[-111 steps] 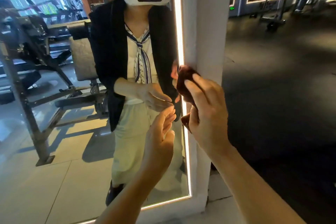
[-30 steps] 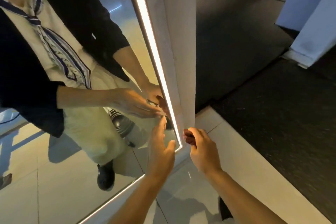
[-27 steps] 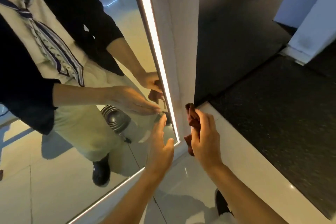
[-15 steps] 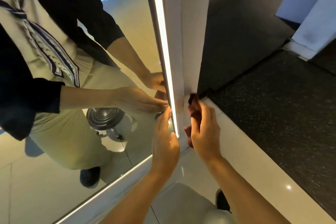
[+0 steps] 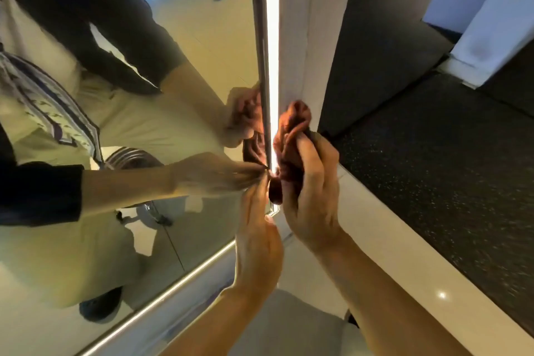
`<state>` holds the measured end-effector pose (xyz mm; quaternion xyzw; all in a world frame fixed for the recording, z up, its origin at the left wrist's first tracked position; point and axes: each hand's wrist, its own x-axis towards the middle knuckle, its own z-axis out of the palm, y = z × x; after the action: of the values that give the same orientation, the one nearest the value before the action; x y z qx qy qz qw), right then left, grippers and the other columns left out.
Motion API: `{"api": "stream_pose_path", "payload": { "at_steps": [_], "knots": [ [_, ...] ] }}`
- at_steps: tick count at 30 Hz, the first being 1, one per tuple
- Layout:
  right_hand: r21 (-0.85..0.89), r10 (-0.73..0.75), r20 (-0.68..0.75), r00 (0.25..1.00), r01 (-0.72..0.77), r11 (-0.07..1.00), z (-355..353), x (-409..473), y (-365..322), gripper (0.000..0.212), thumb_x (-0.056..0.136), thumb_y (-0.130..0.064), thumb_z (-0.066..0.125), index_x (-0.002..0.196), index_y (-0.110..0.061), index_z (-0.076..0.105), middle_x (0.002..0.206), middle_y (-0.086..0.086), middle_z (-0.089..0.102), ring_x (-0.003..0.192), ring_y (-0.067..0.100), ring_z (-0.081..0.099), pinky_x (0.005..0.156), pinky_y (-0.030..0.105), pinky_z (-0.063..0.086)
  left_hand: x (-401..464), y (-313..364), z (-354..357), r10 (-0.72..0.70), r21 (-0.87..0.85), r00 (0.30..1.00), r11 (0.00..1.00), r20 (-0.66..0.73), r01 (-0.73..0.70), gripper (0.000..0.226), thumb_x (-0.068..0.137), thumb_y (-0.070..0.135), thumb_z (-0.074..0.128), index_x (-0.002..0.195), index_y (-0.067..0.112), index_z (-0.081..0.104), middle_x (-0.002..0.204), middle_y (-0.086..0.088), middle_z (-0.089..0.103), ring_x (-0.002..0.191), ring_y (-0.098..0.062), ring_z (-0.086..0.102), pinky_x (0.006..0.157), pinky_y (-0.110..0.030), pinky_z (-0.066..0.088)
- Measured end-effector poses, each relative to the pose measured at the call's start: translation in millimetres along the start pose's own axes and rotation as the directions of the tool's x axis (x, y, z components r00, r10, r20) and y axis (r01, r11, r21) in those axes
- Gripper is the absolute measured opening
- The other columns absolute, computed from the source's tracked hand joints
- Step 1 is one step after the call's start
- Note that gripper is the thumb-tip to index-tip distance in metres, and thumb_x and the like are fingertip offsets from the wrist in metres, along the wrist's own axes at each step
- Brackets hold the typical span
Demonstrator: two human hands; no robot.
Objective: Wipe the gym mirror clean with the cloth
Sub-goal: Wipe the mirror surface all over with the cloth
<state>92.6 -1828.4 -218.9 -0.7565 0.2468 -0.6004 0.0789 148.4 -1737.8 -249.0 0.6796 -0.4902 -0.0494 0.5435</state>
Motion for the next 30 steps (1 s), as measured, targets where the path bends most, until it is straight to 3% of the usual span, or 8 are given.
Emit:
{"api": "stream_pose_path", "payload": {
  "at_steps": [3,6,10,13,16,21,28,30],
  "knots": [
    [-0.169,-0.123,0.126,0.984,0.143,0.975,8.9,-34.2,31.5,0.027,0.103,-0.026,0.053,0.128,-0.017,0.046,0.124,0.015,0.044,0.100,0.029,0.058,0.082,0.026,0.054,-9.4,-22.7,13.9,0.082,-0.058,0.995,0.995,-0.048,-0.085,0.068,0.087,-0.020,0.036,0.148,0.010,0.033,0.156,0.013,0.032,0.143,-0.017,0.039,0.114,-0.039,0.039],
    [-0.209,-0.063,0.101,0.993,0.083,0.974,6.1,-79.6,50.3,0.021,0.101,-0.026,0.056,0.120,-0.016,0.052,0.110,0.018,0.058,0.086,0.029,0.065,0.063,0.035,0.061,-26.4,-52.7,22.1,0.106,-0.084,0.992,0.990,-0.067,-0.112,0.078,0.080,-0.025,0.037,0.151,0.008,0.028,0.158,-0.007,0.034,0.145,-0.030,0.037,0.114,-0.053,0.037],
    [-0.035,-0.006,-0.202,0.979,-0.001,0.999,26.1,-66.1,52.0,0.025,0.098,-0.014,0.050,0.123,-0.009,0.050,0.121,0.016,0.046,0.106,0.022,0.056,0.087,0.021,0.052,-41.5,-93.2,40.9,0.172,-0.095,0.981,0.979,-0.088,-0.180,0.075,0.085,-0.019,0.040,0.152,0.014,0.029,0.156,-0.013,0.038,0.144,-0.032,0.038,0.110,-0.059,0.039],
    [-0.040,-0.079,-0.181,0.980,0.072,0.997,44.1,-78.2,65.7,0.024,0.102,-0.024,0.045,0.122,-0.011,0.050,0.121,0.014,0.046,0.101,0.026,0.058,0.081,0.028,0.053,-47.8,-114.7,57.9,0.209,-0.110,0.972,0.969,-0.104,-0.220,0.076,0.086,-0.013,0.038,0.154,0.021,0.029,0.158,-0.001,0.035,0.145,-0.023,0.037,0.114,-0.048,0.036],
    [-0.023,-0.013,-0.130,0.991,0.010,1.000,48.6,-122.2,84.5,0.022,0.095,-0.017,0.049,0.116,-0.013,0.053,0.115,0.012,0.051,0.095,0.016,0.058,0.070,0.032,0.054,-51.2,-129.3,71.1,0.238,-0.101,0.963,0.963,-0.129,-0.252,0.075,0.080,-0.018,0.041,0.150,0.008,0.032,0.153,-0.006,0.039,0.144,-0.018,0.036,0.117,-0.035,0.033],
    [0.086,0.182,-0.278,0.943,-0.165,0.983,51.4,-117.3,76.5,0.046,0.081,0.013,0.054,0.123,-0.006,0.056,0.117,0.022,0.056,0.110,-0.004,0.052,0.091,0.011,0.045,-53.2,-141.5,84.3,0.256,-0.126,0.955,0.953,-0.148,-0.275,0.075,0.083,-0.017,0.042,0.151,0.013,0.032,0.156,0.010,0.032,0.147,-0.010,0.032,0.117,-0.031,0.033],
    [0.076,0.410,-0.131,0.902,-0.404,0.912,55.5,-143.4,78.6,0.038,0.082,-0.002,0.050,0.115,-0.005,0.067,0.108,0.005,0.061,0.094,0.004,0.060,0.077,0.016,0.053,-52.2,-135.8,80.2,0.241,-0.103,0.961,0.961,-0.136,-0.256,0.068,0.087,-0.008,0.039,0.151,0.013,0.034,0.151,0.010,0.037,0.139,0.008,0.032,0.110,-0.012,0.031],
    [0.142,0.388,-0.151,0.909,-0.368,0.919,53.2,-133.5,73.4,0.037,0.083,-0.001,0.051,0.117,-0.005,0.065,0.112,0.005,0.059,0.099,-0.001,0.059,0.081,0.014,0.052,-53.0,-134.6,77.1,0.235,-0.072,0.964,0.967,-0.120,-0.245,0.073,0.084,-0.013,0.041,0.152,0.013,0.034,0.151,0.007,0.038,0.139,0.009,0.031,0.111,-0.010,0.029]
  ]
}}
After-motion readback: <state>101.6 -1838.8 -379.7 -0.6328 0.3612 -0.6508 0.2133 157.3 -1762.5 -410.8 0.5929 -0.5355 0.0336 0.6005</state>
